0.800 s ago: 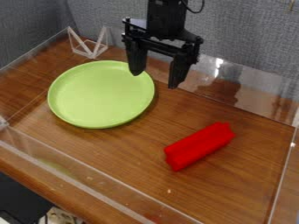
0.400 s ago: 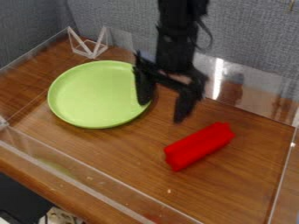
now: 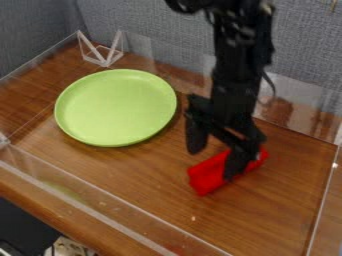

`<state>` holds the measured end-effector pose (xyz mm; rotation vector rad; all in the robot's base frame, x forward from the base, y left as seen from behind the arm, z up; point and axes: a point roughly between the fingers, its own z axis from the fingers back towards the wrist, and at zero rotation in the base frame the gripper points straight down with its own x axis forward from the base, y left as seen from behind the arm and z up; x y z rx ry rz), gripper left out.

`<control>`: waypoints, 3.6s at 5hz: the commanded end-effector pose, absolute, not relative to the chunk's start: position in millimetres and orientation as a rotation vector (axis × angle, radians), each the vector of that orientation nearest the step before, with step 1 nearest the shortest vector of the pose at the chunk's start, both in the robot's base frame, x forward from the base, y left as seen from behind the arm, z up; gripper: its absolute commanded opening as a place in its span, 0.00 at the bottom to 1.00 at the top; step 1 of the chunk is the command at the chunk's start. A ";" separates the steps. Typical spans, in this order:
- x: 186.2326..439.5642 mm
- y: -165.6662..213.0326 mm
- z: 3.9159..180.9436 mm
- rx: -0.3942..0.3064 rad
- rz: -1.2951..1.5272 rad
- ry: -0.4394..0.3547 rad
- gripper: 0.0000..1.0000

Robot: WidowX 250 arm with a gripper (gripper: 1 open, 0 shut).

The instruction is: Put the red object on the green plate

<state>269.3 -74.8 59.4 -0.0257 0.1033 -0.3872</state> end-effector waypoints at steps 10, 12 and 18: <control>292.5 -56.9 44.0 0.058 -0.387 -0.010 1.00; 292.9 -59.0 43.9 0.055 -0.368 -0.027 1.00; 287.4 -58.1 66.0 0.058 -0.316 -0.089 0.00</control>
